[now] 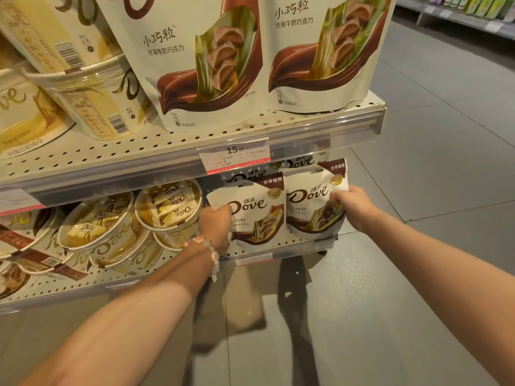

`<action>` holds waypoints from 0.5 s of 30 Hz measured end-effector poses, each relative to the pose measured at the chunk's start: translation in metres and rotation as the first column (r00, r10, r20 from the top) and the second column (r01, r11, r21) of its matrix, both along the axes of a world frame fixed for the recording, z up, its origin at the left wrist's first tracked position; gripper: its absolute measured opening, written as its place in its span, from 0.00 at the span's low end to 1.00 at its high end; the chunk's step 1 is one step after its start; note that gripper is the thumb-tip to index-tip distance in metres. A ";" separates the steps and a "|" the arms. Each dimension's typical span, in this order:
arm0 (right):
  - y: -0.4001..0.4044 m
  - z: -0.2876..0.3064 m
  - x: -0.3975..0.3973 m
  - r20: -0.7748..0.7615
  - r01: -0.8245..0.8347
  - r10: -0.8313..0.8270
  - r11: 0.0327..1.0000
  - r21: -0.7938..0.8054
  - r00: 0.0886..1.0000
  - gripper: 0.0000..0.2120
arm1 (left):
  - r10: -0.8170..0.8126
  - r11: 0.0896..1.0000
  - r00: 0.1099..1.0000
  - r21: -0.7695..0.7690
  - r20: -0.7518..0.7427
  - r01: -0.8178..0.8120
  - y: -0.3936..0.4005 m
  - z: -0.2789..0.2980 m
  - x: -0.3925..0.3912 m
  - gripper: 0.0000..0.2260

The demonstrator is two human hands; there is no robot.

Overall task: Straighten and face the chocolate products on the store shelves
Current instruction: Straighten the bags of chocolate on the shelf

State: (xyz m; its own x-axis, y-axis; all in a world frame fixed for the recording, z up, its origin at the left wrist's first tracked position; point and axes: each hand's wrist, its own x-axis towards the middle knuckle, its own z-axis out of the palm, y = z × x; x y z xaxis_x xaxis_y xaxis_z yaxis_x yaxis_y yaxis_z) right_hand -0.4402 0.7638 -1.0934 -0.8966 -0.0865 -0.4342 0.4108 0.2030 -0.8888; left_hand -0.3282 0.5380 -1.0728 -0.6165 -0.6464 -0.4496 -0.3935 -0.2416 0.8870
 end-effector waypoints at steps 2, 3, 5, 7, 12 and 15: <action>0.000 -0.001 0.000 -0.002 0.015 -0.015 1.000 -0.015 1.000 0.14 | 0.016 1.000 1.000 0.018 -0.022 -0.015 0.002 0.001 0.001 0.04; 0.001 -0.001 0.001 -0.002 0.018 -0.018 1.000 -0.022 1.000 0.12 | 0.017 1.000 0.999 0.018 -0.029 -0.017 0.003 0.002 0.001 0.04; 0.001 -0.002 0.002 -0.002 0.017 -0.017 1.000 -0.026 1.000 0.10 | 0.010 1.000 0.999 0.000 -0.034 -0.010 0.004 0.003 0.004 0.05; 0.002 -0.002 0.003 -0.008 0.022 -0.023 0.999 -0.023 1.000 0.09 | -0.008 0.999 0.999 -0.032 -0.038 0.007 0.005 0.003 0.006 0.07; 0.005 -0.004 0.007 -0.048 0.007 -0.009 1.000 -0.027 0.999 0.13 | -0.065 0.996 0.997 -0.072 -0.046 0.062 0.007 0.002 0.014 0.09; 0.008 -0.002 0.010 -0.084 -0.006 0.004 1.000 -0.024 0.996 0.15 | -0.050 0.995 0.998 -0.086 -0.025 0.048 0.009 0.003 0.016 0.11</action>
State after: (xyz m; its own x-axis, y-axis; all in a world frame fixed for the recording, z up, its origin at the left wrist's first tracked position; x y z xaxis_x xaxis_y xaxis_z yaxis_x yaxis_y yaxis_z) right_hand -0.4298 0.7719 -1.0956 -0.9295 -0.1005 -0.3548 0.3333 0.1829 -0.9249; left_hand -0.3120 0.5465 -1.0694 -0.6598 -0.6501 -0.3770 -0.3785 -0.1459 0.9140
